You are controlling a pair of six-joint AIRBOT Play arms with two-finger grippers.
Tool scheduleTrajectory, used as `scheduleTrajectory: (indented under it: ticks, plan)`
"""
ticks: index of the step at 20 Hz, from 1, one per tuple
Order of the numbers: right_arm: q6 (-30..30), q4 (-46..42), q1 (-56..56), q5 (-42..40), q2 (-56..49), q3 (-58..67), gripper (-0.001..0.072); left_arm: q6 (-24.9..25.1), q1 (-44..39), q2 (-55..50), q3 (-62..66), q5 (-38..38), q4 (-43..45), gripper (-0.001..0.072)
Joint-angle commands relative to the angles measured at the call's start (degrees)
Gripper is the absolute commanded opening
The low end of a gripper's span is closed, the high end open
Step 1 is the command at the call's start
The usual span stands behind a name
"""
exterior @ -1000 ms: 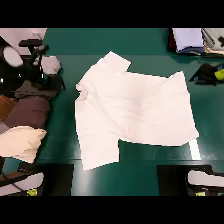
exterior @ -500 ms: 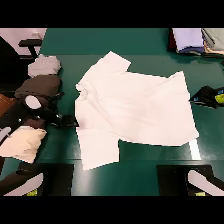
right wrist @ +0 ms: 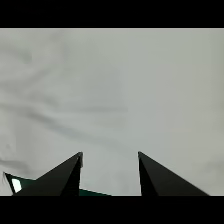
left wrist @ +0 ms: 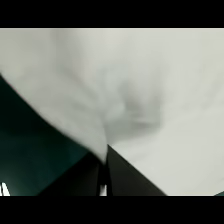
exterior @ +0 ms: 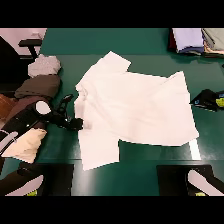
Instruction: Fold the shirts.
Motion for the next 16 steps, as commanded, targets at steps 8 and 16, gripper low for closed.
scheduleTrajectory:
  ticks: [8,16]
  plan:
    - [1.31,-12.63,-21.73,1.05,6.99,-25.90,0.0549,-3.13,-0.33,9.90,6.40,-2.67,7.43,0.0024]
    - [1.68,-2.14,-12.63,-11.19,6.99,-34.86,0.0506,-3.10,-0.35,9.90,6.40,-1.07,7.43,0.0024]
